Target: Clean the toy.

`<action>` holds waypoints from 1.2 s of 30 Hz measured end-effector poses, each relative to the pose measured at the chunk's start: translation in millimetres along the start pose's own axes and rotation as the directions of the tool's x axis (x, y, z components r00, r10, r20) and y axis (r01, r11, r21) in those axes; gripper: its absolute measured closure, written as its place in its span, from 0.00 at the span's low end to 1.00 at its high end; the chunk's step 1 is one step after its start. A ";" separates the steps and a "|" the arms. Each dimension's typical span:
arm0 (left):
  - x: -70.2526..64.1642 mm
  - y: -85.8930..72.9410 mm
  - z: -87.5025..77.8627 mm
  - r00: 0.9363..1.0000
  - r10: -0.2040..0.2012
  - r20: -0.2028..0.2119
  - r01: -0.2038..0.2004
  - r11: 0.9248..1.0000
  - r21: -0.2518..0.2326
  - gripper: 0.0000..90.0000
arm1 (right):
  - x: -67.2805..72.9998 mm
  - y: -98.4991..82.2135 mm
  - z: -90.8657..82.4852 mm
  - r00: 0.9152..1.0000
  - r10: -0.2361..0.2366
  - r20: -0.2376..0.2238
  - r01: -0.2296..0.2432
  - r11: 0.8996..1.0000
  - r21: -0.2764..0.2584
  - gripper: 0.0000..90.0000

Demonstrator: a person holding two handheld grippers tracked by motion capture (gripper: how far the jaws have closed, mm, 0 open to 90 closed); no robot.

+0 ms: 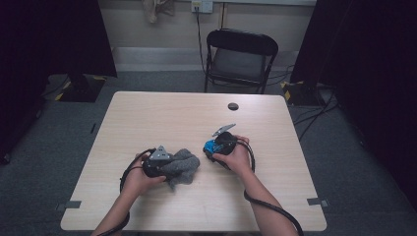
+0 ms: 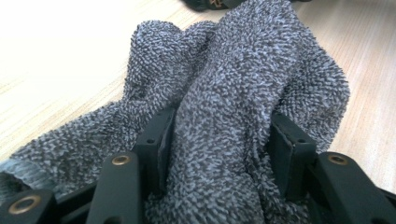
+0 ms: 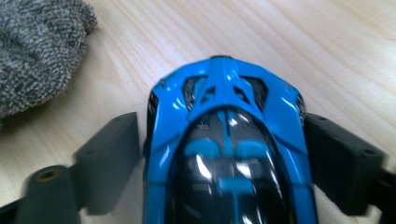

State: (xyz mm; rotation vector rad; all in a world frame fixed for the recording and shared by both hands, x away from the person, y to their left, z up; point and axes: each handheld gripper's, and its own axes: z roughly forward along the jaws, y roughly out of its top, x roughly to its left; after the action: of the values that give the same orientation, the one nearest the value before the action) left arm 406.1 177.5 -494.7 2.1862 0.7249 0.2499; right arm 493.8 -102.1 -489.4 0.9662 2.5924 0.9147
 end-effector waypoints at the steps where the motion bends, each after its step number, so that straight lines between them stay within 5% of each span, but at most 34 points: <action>1: -0.2 -0.1 0.0 1.000 0.001 0.001 -0.001 1.000 0.000 0.53 | -1.2 -1.3 -0.4 1.000 -0.003 -0.006 0.003 1.000 -0.010 0.27; 29: -0.2 1.3 -1.0 1.000 0.004 0.001 -0.004 1.000 0.004 0.52 | 5.7 -2.1 -4.8 0.997 0.048 0.053 -0.049 0.999 0.017 0.27; 36: -0.9 5.3 -3.1 1.000 -0.001 -0.005 0.001 1.000 -0.016 0.37 | 10.1 -2.2 -8.3 0.998 0.003 0.065 -0.005 1.000 0.021 0.27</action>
State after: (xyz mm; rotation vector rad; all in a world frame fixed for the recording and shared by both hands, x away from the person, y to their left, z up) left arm 406.3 176.3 -488.6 2.1712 0.7247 0.2602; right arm 481.6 -100.7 -484.3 0.9902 2.5524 0.8438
